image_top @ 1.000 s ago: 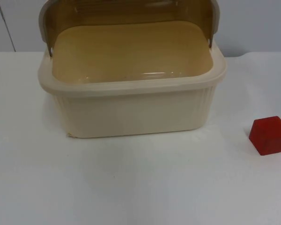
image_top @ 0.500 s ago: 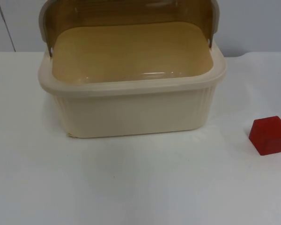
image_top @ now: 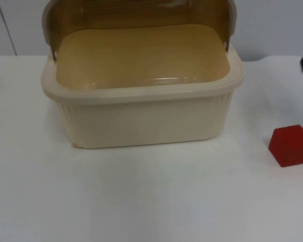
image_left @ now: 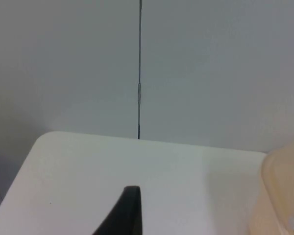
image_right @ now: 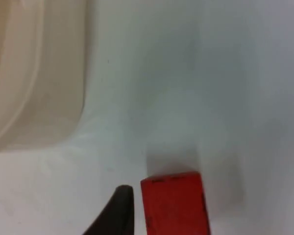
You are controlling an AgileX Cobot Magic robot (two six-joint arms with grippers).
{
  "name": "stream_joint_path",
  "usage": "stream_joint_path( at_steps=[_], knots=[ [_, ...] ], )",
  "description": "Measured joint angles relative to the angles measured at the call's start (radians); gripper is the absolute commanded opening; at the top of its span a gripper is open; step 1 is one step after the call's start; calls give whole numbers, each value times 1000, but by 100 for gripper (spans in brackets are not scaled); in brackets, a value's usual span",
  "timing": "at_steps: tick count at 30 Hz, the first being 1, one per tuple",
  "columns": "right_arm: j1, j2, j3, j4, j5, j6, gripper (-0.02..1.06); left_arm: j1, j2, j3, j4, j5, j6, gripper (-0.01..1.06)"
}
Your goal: Open the box lid with the left hand, place the block into the box with the right hand, then close the box lid with the left hand.
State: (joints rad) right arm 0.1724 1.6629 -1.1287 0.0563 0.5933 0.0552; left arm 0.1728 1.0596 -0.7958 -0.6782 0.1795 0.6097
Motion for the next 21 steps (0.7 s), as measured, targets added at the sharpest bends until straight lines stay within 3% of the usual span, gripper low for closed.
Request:
stream_joint_path(
  at_steps=[9,21],
  knots=[
    [94,171,0,-22,-95,47,105,1,0,0,2,10,-8,104],
    [97,270,0,-56,-93,85,105,1,38,0,2,20,-8,104]
  ],
)
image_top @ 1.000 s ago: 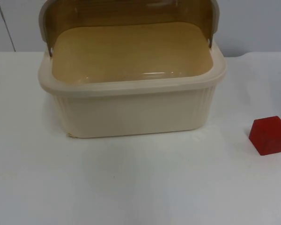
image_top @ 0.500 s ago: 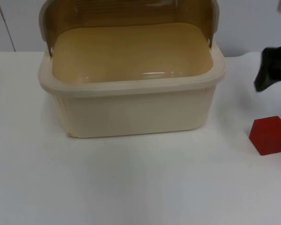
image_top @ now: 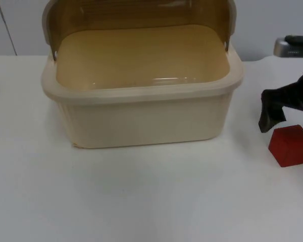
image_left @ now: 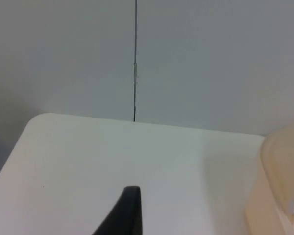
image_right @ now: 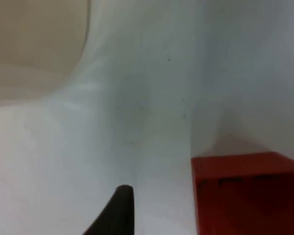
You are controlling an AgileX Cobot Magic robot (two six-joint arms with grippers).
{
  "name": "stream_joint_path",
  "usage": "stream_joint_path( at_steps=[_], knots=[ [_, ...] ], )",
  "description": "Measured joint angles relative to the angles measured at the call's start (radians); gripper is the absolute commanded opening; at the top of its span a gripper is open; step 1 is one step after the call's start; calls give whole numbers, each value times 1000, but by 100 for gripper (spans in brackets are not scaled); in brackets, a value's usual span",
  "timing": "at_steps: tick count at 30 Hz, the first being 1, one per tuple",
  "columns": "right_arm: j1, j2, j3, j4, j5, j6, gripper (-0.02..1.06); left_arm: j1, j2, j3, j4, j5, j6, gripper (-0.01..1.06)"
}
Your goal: Open the box lid with the left hand, place the block into the box with the right hand, then close the box lid with the left hand.
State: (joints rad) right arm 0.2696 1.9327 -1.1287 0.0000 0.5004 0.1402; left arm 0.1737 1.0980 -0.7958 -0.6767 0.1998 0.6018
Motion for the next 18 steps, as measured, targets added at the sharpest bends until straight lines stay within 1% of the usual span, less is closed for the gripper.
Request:
stream_joint_path(
  at_steps=[8,9,10,11,12,13,15,16,17,18],
  knots=[
    [0,87,0,-11,28,0,105,0,0,0,0,0,0,104],
    [0,88,0,-11,30,0,101,0,0,0,0,0,0,104],
    [0,88,0,-11,30,0,95,0,0,0,0,0,0,104],
    [0,88,0,-11,30,0,75,0,0,0,0,0,0,104],
    [0,88,0,-12,31,0,75,0,0,0,1,0,0,104],
    [0,88,0,-14,32,0,60,0,0,0,3,0,0,104],
    [0,88,0,-14,39,0,37,0,0,0,3,0,0,104],
    [0,88,0,-14,39,0,28,0,0,0,3,0,0,104],
    [0,88,0,-14,39,3,28,0,0,0,8,0,0,104],
    [0,88,0,-15,42,3,22,0,0,0,12,0,0,104]
  ],
)
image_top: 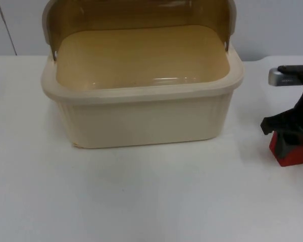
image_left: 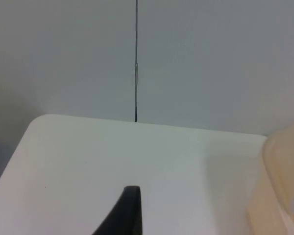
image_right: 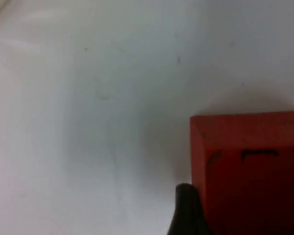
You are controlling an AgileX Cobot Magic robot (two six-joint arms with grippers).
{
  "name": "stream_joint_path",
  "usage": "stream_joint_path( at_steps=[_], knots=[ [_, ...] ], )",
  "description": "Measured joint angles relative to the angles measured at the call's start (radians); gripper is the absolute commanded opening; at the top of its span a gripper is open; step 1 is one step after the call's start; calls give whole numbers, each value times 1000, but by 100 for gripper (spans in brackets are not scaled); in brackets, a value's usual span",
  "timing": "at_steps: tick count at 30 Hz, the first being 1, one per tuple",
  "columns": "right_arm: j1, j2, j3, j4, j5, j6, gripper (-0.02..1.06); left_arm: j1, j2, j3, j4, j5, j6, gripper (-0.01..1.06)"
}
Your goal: Open the box lid with the left hand, place the block into the box with the right hand, then close the box lid with the left hand.
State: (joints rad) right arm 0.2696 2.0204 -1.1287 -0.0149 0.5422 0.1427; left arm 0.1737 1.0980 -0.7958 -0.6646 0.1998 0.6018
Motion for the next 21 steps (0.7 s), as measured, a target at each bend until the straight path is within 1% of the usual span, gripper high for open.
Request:
stream_joint_path(
  at_steps=[2,3,4,9,12,15,16,18,19,20,21],
  knots=[
    [0,-4,0,0,7,0,8,0,0,0,11,0,0,104],
    [0,-13,0,0,7,0,3,0,0,0,14,0,0,104],
    [0,-26,0,0,7,0,0,0,0,0,14,0,0,104],
    [0,-116,-7,-8,7,0,0,0,0,0,18,0,0,104],
    [0,-173,-31,-24,24,0,0,0,0,0,18,0,0,104],
    [0,-269,-107,-64,72,0,0,0,0,0,18,0,0,104],
    [0,-269,-107,-64,72,0,0,0,0,0,18,0,0,104],
    [0,-335,-170,-79,113,-2,0,0,0,0,18,0,0,104],
    [0,-390,-226,-82,139,-9,0,0,0,0,18,0,0,104],
    [0,-420,-255,-82,154,-11,0,0,0,0,18,0,0,104],
    [0,-420,-255,-82,154,-11,0,0,0,0,18,0,0,104]
  ],
)
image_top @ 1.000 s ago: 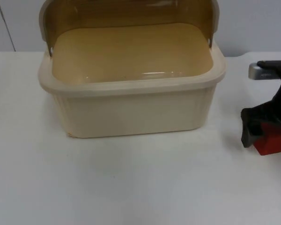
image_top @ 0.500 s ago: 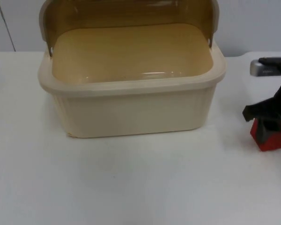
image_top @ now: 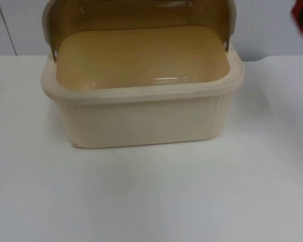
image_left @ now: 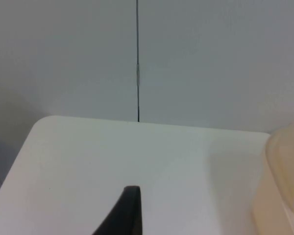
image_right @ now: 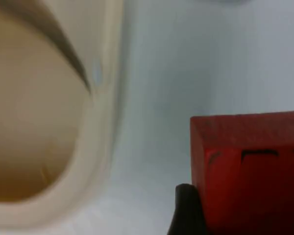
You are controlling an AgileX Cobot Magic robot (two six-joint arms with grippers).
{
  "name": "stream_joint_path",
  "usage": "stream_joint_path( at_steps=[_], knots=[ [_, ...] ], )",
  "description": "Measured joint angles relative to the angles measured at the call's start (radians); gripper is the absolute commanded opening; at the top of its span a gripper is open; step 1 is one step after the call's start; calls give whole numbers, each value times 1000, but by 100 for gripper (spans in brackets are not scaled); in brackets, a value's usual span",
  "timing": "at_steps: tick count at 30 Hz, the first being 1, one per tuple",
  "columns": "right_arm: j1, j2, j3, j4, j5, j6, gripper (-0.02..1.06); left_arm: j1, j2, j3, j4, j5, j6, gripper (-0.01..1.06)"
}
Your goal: Open the box lid with the left hand, place the block into the box with the right hand, then close the box lid with the left hand.
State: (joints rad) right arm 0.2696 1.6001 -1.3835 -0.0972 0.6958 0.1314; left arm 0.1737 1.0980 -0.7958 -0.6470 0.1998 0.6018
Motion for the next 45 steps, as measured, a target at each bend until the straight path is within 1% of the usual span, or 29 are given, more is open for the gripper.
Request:
stream_joint_path(
  at_steps=[2,5,6,10,11,15,16,18,19,20,22,23,27,28,29,30,32,33,34,37,39,40,41,45],
  knots=[
    [6,-73,-51,-2,14,-7,0,0,0,0,0,0,0,104],
    [40,-166,-73,-4,16,-17,0,0,0,0,0,-2,0,104],
    [40,-166,-73,-4,16,-17,0,0,0,0,0,-2,0,104],
    [101,-242,-74,-4,22,-26,0,0,0,0,0,-8,0,104],
    [101,-242,-74,-4,22,-26,0,0,0,0,0,-8,0,104],
    [196,-264,-74,-4,10,-60,0,0,0,0,0,-11,0,104],
    [196,-264,-74,-4,10,-60,0,0,0,0,0,-11,0,104],
    [257,-264,-70,-4,-38,-77,0,0,0,0,0,-11,0,104],
    [296,-264,-59,-2,-94,-82,0,0,0,0,0,-11,0,104],
    [310,-264,-51,0,-106,-82,0,0,0,0,0,-11,0,104],
    [358,-264,-22,26,-178,-86,0,0,0,0,0,-12,0,104],
    [358,-264,-22,26,-178,-86,0,0,0,0,0,-12,0,104],
    [415,-257,95,54,-297,-86,0,0,0,0,0,-14,0,104],
    [420,-249,136,57,-332,-80,0,0,0,0,0,-14,0,104],
    [420,-249,136,57,-332,-80,0,0,0,0,0,-14,0,104],
    [420,-235,172,57,-361,-78,0,0,0,0,0,-16,0,104],
    [420,-187,240,59,-416,-73,0,0,0,0,0,-16,0,104],
    [420,-153,257,59,-428,-72,0,0,0,0,0,-16,0,104],
    [420,-153,257,59,-428,-72,0,0,0,0,0,-16,0,104],
    [420,-46,259,59,-461,-72,0,0,0,0,0,-16,0,104],
    [420,21,246,59,-503,-72,0,0,0,0,0,-16,0,104],
    [420,54,238,52,-543,-72,0,0,0,0,0,-16,0,104],
    [420,54,238,52,-543,-72,0,0,0,0,0,-16,0,104],
    [420,175,220,32,-708,-72,0,0,0,0,4,-18,0,104]
  ],
)
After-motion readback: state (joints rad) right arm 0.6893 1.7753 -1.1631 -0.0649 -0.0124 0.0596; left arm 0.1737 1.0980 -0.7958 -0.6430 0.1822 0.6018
